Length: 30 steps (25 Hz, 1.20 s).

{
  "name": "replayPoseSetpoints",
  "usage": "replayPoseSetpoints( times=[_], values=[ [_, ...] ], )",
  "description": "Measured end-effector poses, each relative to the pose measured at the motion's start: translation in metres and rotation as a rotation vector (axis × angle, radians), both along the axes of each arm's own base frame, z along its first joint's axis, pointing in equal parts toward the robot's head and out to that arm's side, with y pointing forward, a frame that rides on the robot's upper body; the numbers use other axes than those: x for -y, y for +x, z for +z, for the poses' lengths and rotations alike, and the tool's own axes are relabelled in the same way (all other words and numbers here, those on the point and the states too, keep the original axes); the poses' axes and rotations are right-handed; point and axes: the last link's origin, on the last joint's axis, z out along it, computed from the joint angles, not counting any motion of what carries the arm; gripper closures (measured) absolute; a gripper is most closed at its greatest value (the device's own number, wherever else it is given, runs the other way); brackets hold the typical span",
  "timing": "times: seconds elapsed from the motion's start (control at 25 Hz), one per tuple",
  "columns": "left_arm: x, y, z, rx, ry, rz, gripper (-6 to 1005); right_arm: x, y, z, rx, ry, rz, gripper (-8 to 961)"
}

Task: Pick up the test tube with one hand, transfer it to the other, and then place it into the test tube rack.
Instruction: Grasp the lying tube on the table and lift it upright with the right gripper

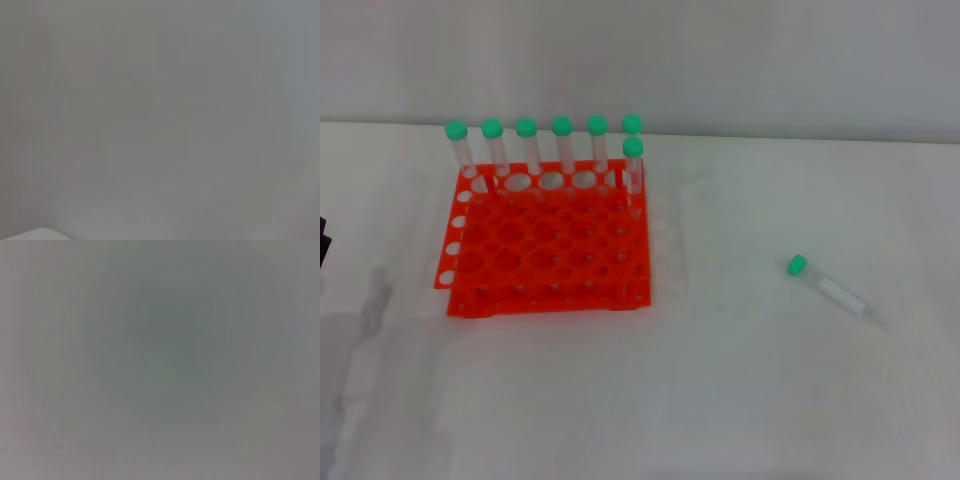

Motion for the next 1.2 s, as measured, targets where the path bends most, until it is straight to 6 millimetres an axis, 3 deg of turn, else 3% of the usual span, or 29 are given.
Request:
replayPoseSetpoints(
  times=[0.48,0.76,0.96,1.2],
  values=[
    [-0.002,0.002,0.0,0.002,0.002,-0.006,125,-0.005,-0.003,0.0,0.003,-0.004,0.014,112],
    [0.001,0.0,0.0,0.002,0.002,0.002,126,-0.014,-0.016,-0.004,-0.003,-0.032,0.081,113],
    [0.001,0.0,-0.001,0.001,-0.001,0.001,126,-0.043,-0.047,-0.014,-0.081,-0.205,0.239,113],
    [0.001,0.0,-0.001,0.0,-0.004,0.0,126,-0.082,-0.091,-0.006,-0.154,-0.511,0.348,113]
  ],
)
